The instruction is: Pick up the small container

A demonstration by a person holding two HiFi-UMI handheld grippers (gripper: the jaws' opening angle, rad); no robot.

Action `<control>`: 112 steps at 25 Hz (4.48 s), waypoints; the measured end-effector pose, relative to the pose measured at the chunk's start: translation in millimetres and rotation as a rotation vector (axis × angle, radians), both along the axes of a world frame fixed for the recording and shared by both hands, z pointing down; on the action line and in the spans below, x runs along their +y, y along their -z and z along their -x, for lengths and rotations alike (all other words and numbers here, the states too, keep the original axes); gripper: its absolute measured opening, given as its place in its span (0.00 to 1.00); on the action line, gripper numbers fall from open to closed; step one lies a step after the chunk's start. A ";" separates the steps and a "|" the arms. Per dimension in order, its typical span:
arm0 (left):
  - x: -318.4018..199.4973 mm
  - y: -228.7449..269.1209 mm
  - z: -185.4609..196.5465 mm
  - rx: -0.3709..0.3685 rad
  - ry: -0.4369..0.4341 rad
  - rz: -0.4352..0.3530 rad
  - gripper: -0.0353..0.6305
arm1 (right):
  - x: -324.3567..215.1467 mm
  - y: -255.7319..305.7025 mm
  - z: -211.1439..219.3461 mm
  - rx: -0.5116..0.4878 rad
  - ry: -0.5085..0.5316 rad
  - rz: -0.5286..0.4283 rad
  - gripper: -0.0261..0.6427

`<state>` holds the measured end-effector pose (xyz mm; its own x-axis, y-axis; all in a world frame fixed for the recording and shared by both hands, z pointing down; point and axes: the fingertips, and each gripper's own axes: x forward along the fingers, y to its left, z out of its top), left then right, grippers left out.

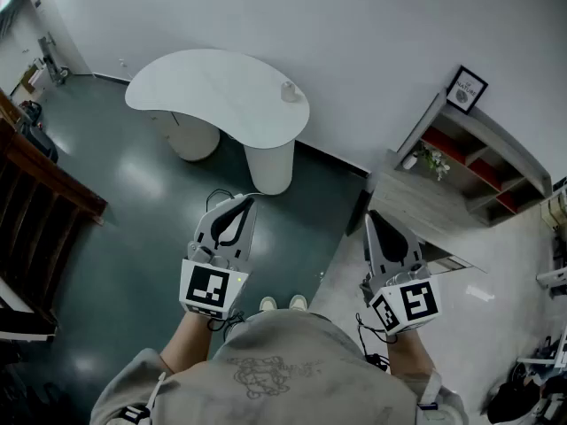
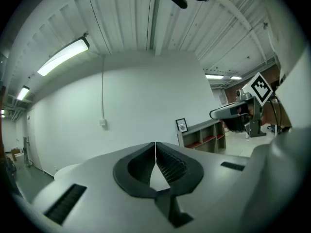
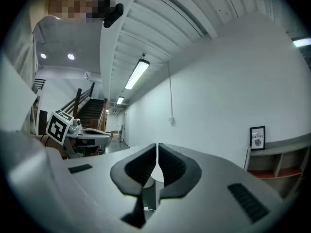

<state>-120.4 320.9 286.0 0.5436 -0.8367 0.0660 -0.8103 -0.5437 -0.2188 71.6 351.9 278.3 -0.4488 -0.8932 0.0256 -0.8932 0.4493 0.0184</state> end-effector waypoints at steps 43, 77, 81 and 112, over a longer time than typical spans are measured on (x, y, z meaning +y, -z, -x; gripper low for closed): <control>-50.6 -26.3 -82.6 -0.061 0.043 -0.020 0.08 | -63.2 -41.2 -54.3 0.040 0.089 -0.004 0.09; -315.2 -45.3 -47.6 -0.036 -0.048 0.077 0.08 | -312.3 -65.2 -8.0 0.055 0.042 0.123 0.09; -362.1 -40.7 -36.7 -0.023 -0.050 0.080 0.08 | -359.3 -62.2 5.0 0.068 0.042 0.134 0.09; -548.4 -50.7 -52.0 0.001 0.136 0.133 0.08 | -588.4 -61.9 -24.5 0.108 0.236 0.171 0.09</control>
<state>-68.4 -227.5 336.7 0.4260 -0.8866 0.1803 -0.8786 -0.4530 -0.1514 96.1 -236.4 340.2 -0.6295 -0.7436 0.2253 -0.7611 0.6485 0.0134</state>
